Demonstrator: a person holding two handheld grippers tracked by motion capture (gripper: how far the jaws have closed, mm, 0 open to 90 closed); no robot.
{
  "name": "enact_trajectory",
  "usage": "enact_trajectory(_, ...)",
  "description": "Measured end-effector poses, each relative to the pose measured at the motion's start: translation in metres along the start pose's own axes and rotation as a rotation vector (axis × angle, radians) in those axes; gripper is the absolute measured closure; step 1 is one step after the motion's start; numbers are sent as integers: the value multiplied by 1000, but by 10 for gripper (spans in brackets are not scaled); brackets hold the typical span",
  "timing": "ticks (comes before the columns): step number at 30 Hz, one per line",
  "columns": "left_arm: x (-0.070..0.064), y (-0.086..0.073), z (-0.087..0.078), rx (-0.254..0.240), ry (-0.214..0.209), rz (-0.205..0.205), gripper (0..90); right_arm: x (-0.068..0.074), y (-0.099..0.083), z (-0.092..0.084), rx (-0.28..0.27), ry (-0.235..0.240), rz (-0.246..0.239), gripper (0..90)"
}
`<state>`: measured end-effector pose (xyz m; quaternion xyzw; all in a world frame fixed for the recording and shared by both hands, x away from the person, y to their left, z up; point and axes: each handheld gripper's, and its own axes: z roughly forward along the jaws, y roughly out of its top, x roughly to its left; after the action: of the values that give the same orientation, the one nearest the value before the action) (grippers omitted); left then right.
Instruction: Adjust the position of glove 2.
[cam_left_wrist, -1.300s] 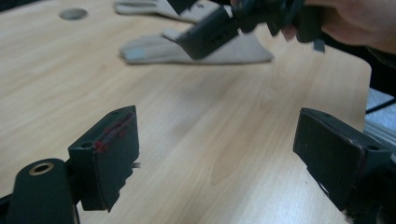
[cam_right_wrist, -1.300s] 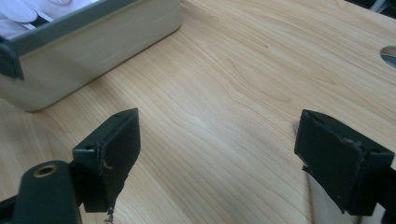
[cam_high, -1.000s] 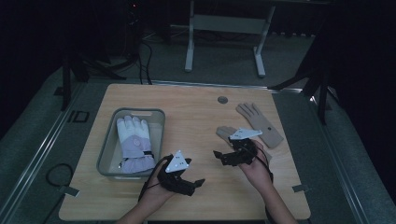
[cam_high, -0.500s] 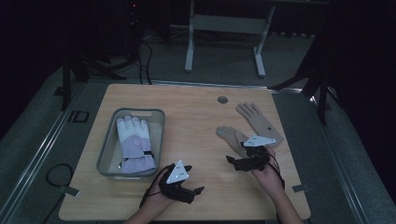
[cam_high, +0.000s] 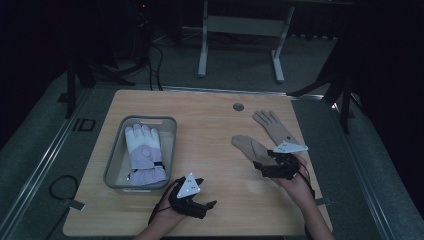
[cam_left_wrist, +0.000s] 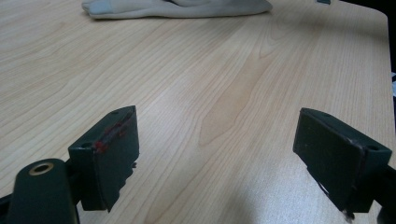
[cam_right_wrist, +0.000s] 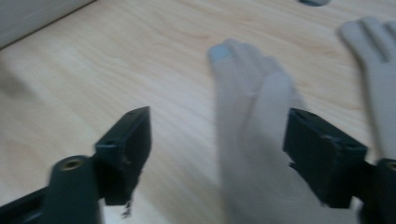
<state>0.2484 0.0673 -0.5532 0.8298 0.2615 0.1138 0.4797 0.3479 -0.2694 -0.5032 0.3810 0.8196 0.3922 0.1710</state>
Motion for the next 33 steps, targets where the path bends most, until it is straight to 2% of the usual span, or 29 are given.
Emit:
enact_trajectory(2,1,-1,-1,-6,-8,-5,143,-8,2,-2,-3,-22,7,349)
enact_trajectory(4,2,-1,-1,-5,-8,-9,144,-16,4,-2,-2,-47,9,397)
enact_trajectory(6,2,-2,-1,-4,-6,-8,143,-25,6,-1,11,-56,16,495)
enact_trajectory(7,2,-2,-1,-5,-7,-10,143,-29,7,0,19,-68,17,506)
enact_trajectory(9,2,-2,0,-10,-4,-6,143,-37,7,4,42,-61,23,570)
enact_trajectory(14,2,-2,-1,-21,-10,-14,143,-50,6,20,73,-57,16,584)
enact_trajectory(16,2,-2,-1,-24,-11,-17,143,-52,4,28,88,-41,15,588)
enact_trajectory(18,3,-3,-1,-24,-12,-18,143,-52,4,35,104,-29,-23,579)
enact_trajectory(21,3,-3,-1,-24,-18,-20,143,-52,2,44,121,0,-35,551)
enact_trajectory(24,2,-3,-1,-22,-18,-18,143,-53,1,52,142,12,-50,532)
enact_trajectory(26,2,-4,-1,-19,-18,-16,143,-53,-1,56,162,9,-77,527)
enact_trajectory(28,3,-4,-1,-21,-19,-17,143,-54,-3,59,172,27,-87,531)
enact_trajectory(31,3,-4,0,-18,-21,-16,143,-55,-3,59,177,46,-105,580)
enact_trajectory(33,2,-4,0,-18,-22,-14,143,-54,-4,59,177,63,-93,692)
